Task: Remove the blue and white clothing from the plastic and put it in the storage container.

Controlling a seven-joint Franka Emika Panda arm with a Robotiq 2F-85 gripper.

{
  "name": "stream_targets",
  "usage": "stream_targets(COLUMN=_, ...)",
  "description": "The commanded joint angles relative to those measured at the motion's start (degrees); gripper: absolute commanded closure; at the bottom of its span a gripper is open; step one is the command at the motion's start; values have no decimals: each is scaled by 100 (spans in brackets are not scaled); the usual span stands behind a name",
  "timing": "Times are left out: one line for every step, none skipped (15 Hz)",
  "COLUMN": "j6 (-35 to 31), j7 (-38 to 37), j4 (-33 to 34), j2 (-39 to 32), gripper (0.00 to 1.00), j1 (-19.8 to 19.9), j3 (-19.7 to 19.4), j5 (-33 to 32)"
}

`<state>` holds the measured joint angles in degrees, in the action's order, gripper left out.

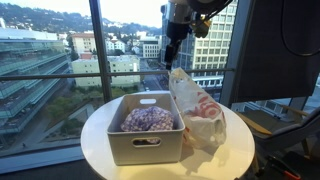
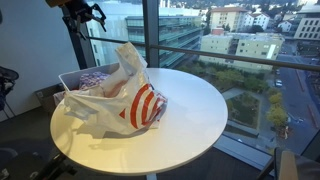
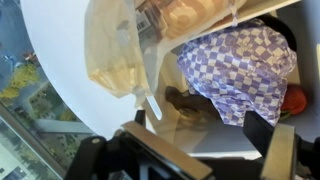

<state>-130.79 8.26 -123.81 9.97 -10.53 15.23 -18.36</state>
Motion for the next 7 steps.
stream_targets(j6=856, j7=-191, j4=-15, j2=617, gripper=0, j1=-6, j3=-93, j5=-9)
stream_targets(j6=1022, j7=-209, j4=-17, j2=706, gripper=0, j1=7, j3=-118, j5=-7)
stream_targets(j6=1172, j7=-225, j4=-20, j2=778, gripper=0, j1=20, j3=-145, j5=-9)
stream_targets(j6=1304, j7=-227, j4=-9, j2=830, gripper=0, j1=25, j3=-173, j5=-3)
stream_targets(j6=1411, j7=-235, j4=-7, j2=865, gripper=0, j1=34, j3=-200, j5=-12)
stream_targets(j6=1502, j7=-240, j4=2, j2=882, gripper=0, j1=35, j3=-223, j5=-12)
stream_targets(j6=1601, j7=-208, j4=7, j2=889, gripper=0, j1=30, j3=-250, j5=4)
